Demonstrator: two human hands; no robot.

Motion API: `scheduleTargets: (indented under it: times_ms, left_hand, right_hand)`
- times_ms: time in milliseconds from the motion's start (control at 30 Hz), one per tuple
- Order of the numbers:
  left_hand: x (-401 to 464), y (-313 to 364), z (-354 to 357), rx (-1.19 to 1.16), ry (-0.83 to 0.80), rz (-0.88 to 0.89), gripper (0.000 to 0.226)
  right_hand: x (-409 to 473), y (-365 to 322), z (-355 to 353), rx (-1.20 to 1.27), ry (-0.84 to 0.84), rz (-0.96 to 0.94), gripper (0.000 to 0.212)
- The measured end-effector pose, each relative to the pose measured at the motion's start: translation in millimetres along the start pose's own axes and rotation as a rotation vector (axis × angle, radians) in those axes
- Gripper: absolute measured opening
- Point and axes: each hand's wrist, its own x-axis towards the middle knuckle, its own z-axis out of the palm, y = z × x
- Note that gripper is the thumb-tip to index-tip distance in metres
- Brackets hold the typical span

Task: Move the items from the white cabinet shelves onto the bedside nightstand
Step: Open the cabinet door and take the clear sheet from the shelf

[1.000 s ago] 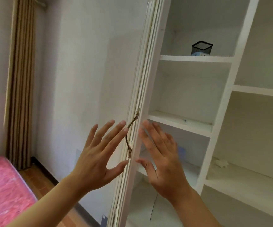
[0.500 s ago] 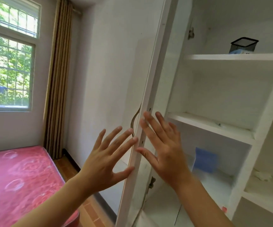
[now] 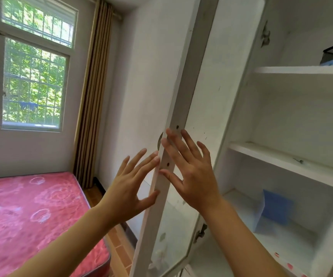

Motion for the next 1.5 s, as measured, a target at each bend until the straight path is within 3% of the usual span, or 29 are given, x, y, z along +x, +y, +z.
scheduleTargets:
  times_ms: [400,800,1200,1500]
  left_hand:
    - [1,-15,5,-0.05,0.008,-0.074,0.088]
    - [-10,17,0,-0.078,0.015,-0.251,0.075]
    - [-59,101,23,-0.044,0.158,-0.249,0.063]
    - [-75,170,105,-0.22,0.067,-0.41,0.058]
  right_hand:
    - [13,-4,23,0.041,-0.004,0.008,0.073]
    - [-5,-11,16,0.136,0.002,0.082,0.074]
    - [-107,10,-6,0.244,-0.104,0.249,0.073]
    - [-222,55,-32,0.296,-0.245,0.44,0.072]
